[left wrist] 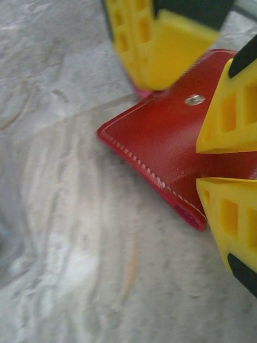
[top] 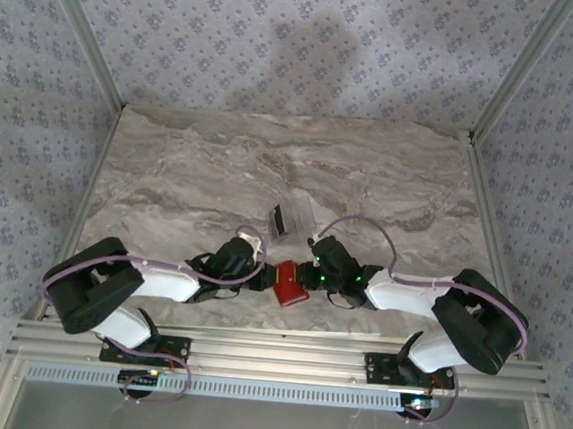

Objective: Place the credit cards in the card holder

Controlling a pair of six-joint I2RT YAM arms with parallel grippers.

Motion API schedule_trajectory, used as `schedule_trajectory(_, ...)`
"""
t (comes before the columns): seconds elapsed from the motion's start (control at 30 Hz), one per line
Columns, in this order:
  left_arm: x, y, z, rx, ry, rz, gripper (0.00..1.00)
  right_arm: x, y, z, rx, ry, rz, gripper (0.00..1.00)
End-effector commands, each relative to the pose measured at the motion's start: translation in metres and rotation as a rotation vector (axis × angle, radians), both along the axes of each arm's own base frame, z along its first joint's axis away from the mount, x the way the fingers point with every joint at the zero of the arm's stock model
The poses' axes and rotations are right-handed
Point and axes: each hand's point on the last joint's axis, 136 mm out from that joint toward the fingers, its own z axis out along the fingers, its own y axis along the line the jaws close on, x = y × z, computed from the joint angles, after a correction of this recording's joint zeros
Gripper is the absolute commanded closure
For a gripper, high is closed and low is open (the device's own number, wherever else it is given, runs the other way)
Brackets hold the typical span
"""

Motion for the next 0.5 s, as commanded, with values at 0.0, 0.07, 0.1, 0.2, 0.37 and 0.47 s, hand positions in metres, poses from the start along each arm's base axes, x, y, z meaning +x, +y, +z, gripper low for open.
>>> schedule_trajectory(0.0,-0.025,0.016,-0.011,0.068,0.065,-0.055,0.81,0.007,-0.001,0.005,0.018,-0.026,-0.031,0.89)
schedule_trajectory(0.07,-0.027,0.022,-0.011,0.083,0.063,-0.049,0.9,0.007,0.0,0.007,0.026,-0.026,-0.027,0.89)
schedule_trajectory(0.1,-0.028,0.024,-0.012,0.088,0.063,-0.048,0.94,0.007,0.001,0.008,0.031,-0.027,-0.024,0.89)
schedule_trajectory(0.2,-0.031,0.028,-0.017,0.097,0.072,-0.048,1.0,0.006,0.003,0.011,0.048,-0.028,-0.014,0.89)
schedule_trajectory(0.37,-0.032,0.017,-0.02,0.077,0.077,-0.079,1.0,0.004,0.012,0.018,0.09,-0.027,0.018,0.89)
schedule_trajectory(0.47,-0.032,0.006,-0.023,0.079,0.079,-0.097,1.0,0.001,0.018,0.023,0.121,-0.025,0.04,0.86)
